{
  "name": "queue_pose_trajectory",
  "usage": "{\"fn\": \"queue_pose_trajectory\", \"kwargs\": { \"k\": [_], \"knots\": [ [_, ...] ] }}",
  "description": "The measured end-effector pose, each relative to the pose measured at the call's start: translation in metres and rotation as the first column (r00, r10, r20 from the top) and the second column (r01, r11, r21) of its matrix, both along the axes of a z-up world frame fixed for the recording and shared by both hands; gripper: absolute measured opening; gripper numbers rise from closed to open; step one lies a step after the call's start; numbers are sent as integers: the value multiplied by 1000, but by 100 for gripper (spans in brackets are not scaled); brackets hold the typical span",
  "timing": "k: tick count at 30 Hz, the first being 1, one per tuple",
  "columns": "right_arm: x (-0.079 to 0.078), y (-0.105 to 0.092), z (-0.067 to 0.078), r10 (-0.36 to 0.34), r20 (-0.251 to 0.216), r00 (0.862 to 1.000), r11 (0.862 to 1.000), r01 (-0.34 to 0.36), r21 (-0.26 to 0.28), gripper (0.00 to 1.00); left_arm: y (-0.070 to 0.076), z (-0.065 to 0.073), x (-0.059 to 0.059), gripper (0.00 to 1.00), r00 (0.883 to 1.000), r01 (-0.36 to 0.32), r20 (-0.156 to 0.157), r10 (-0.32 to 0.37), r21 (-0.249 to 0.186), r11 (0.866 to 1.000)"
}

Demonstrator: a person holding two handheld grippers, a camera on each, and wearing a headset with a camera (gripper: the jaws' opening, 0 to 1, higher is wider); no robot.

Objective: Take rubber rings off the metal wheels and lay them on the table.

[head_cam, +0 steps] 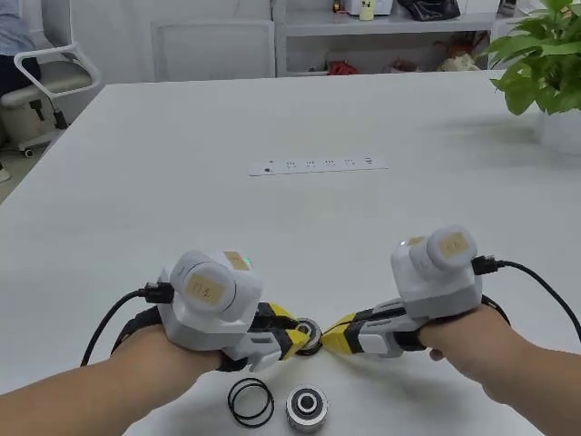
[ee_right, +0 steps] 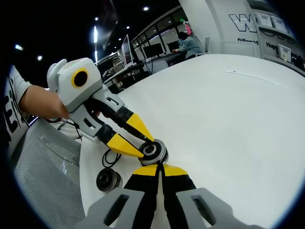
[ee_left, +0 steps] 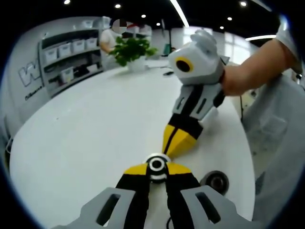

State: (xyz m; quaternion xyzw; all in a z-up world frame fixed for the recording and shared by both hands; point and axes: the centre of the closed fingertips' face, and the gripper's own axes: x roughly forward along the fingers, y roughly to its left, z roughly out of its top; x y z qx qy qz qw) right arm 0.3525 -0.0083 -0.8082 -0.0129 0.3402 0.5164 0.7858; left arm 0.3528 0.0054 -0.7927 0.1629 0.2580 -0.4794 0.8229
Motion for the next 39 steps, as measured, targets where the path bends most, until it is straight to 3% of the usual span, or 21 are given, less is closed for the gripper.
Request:
{"fn": "queue_pose_trajectory", "kwargs": {
  "k": [30,39],
  "knots": [
    [1,-2,5,-25,-28,999,999,26,33,0,0,0,1,12,1000,-3,1,3,-5,1000],
    [1,-3,5,-51,-57,997,997,54,56,0,-1,0,1,12,1000,-8,-2,8,-4,1000]
  ]
}}
